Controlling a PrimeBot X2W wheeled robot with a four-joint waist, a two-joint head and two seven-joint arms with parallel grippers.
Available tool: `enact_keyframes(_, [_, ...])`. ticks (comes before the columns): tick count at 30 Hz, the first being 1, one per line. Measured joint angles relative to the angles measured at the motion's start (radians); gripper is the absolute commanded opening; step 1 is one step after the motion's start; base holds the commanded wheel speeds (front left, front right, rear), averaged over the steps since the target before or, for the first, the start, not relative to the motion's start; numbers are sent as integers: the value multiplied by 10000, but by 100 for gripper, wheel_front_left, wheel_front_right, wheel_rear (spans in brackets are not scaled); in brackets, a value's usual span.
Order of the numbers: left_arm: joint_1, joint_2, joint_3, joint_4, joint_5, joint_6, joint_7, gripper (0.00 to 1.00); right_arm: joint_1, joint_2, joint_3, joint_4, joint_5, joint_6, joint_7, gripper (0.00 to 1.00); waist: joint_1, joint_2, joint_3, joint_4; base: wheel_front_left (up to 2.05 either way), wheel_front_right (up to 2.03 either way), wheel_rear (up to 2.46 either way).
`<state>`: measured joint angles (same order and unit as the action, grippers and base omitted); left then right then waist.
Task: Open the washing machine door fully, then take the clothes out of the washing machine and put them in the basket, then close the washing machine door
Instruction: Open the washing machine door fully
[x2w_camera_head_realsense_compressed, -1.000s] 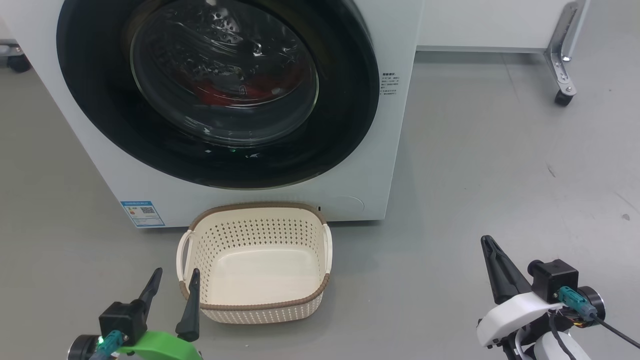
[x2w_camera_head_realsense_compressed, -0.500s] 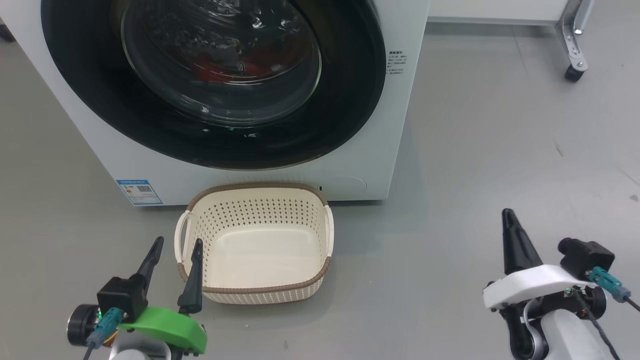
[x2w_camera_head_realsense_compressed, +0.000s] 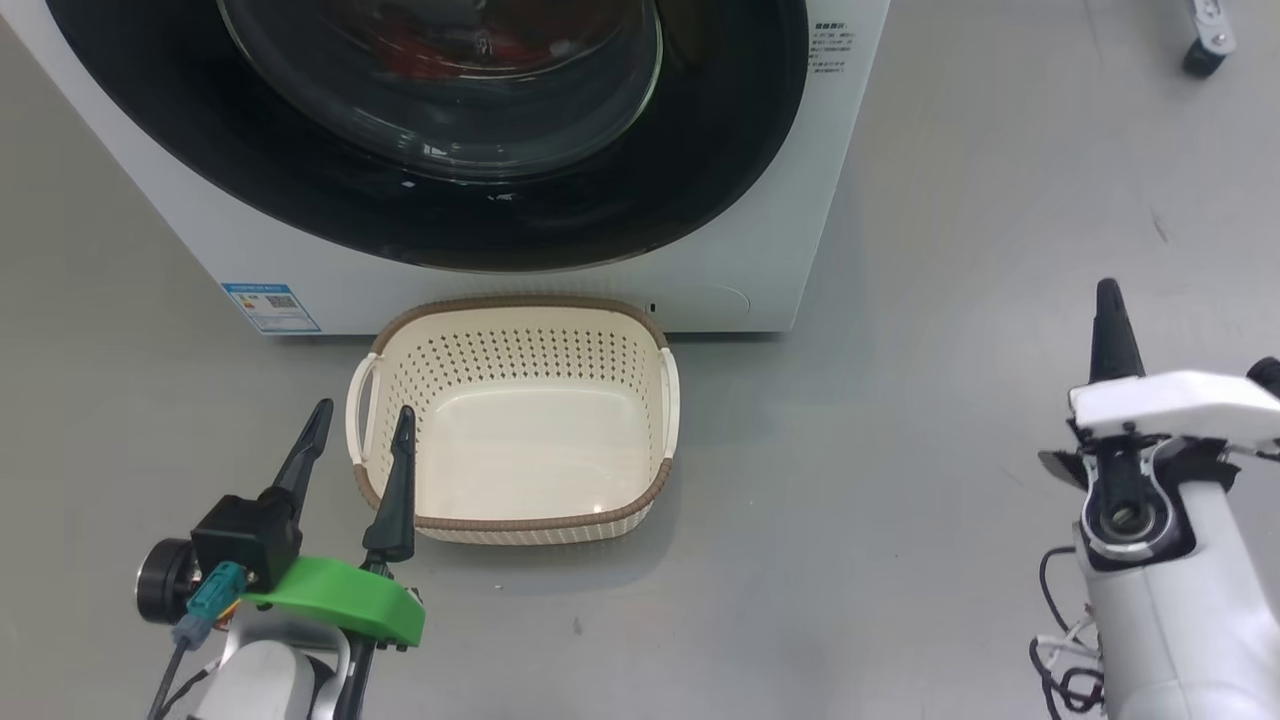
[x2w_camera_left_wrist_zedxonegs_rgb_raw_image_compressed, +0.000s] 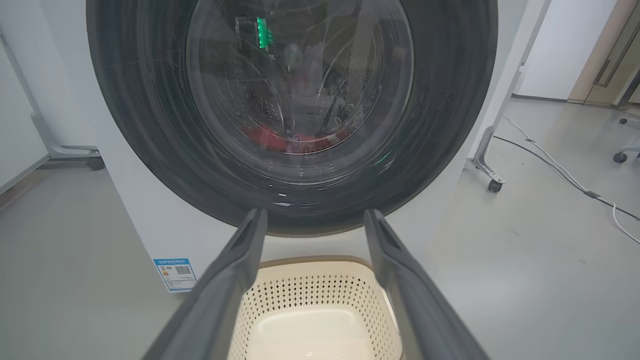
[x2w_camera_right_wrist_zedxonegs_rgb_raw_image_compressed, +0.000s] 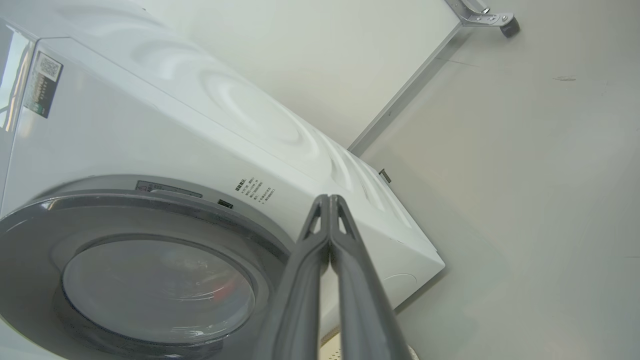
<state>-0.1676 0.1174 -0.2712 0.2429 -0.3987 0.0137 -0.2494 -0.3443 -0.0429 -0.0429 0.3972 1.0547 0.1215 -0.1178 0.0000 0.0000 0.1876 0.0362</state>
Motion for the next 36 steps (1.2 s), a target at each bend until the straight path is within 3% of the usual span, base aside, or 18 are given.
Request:
enact_keyframes(6, [-288, -40, -23, -234, 82, -2, -27, 100, -1213, -35, -447, 71, 1732, 0, 940, 0, 0, 0, 529, 127, 0, 0, 0])
enact_keyframes(13, [-718, -79, -50, -504, 161, -4, -27, 100, -2652, -63, -658, 270, 2945, 0, 2029, 0, 0, 0, 1204, 288, 0, 0, 0])
enact_keyframes(20, [-1187, -155, -163, -700, 224, -35, -29, 100, -3947, -96, -631, 525, 3290, -21, 2857, 0, 0, 0, 1823, 402, 0, 0, 0])
enact_keyframes(36, [-2094, -477, -562, -905, 499, -211, -29, 100, -6625, -886, -150, 1197, 3647, -554, 4671, 0, 1, 0, 3154, 1077, 0, 0, 0])
